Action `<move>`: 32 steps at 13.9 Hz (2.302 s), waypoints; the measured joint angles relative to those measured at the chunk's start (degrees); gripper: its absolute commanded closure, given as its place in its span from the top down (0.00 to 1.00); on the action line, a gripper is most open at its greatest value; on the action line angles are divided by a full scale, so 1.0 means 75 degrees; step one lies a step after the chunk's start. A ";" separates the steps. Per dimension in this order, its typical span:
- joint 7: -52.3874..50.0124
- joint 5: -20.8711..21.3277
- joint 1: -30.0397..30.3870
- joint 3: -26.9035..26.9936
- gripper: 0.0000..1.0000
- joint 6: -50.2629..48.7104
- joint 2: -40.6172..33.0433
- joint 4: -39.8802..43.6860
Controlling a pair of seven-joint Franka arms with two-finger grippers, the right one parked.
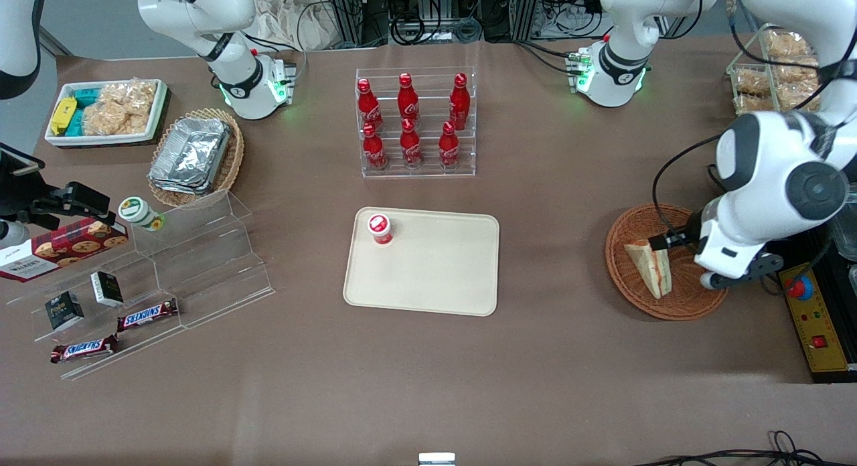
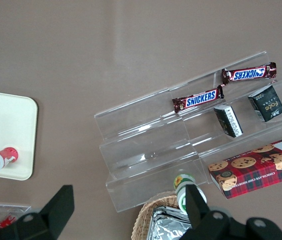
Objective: Place sandwich from basket to tray
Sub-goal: 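Lower the left gripper over the sandwich and close on it, then lift the sandwich out of the basket with the left gripper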
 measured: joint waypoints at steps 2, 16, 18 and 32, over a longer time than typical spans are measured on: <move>0.0000 0.0113 0.0003 0.0018 1.00 0.0416 0.0416 -0.0128; -0.0003 0.0482 0.0035 0.0110 0.10 0.2019 0.1149 -0.0860; 0.0028 0.0495 0.0035 0.0112 0.10 0.1508 0.0948 -0.0641; 0.0412 0.0487 -0.0014 -0.0687 0.10 -0.4830 -0.1043 0.3687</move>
